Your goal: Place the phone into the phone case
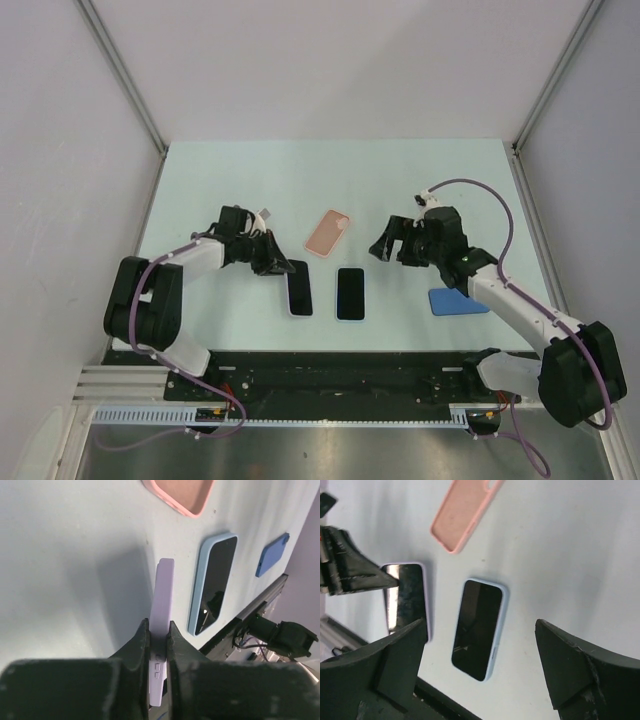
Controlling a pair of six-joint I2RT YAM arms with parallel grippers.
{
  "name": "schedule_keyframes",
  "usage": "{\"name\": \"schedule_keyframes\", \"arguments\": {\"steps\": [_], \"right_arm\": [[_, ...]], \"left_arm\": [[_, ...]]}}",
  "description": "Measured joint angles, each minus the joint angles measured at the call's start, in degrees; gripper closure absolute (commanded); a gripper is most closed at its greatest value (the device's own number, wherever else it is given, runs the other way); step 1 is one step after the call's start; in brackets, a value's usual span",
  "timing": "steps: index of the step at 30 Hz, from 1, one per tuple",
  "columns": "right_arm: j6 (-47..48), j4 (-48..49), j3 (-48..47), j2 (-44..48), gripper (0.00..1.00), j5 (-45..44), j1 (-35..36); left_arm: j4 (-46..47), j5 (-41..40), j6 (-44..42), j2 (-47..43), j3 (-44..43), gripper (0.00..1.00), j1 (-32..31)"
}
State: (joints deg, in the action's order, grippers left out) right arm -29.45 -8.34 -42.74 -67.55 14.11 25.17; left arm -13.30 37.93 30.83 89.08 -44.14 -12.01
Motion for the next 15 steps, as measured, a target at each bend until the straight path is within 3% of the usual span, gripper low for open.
{"name": "schedule_keyframes", "arguments": {"steps": [4, 11, 12, 15], "right_arm": [[-3.23, -3.43, -0.02, 0.0, 0.07, -5.97, -1.27], [-9.11, -12.31, -0.04, -0.22, 0.02, -9.75, -12.31], [-10.03, -13.46, -0.04, -0.39, 0.02, -10.84, -13.03], [-14.12, -18.45, -0.07, -1.31, 0.0, -15.04, -15.37]], "left_arm": [[-1.97, -2.6, 0.0, 1.99, -2.4, 0.73, -0.02], [-6.08, -8.79, -0.92, 2.29, -3.41, 0.53, -0.09], [-6.78, -9.53, -0.96, 2.29, -3.72, 0.39, -0.09], [-8.11, -10.97, -1.03, 1.29, -4.5, 0.18, -0.09]]}}
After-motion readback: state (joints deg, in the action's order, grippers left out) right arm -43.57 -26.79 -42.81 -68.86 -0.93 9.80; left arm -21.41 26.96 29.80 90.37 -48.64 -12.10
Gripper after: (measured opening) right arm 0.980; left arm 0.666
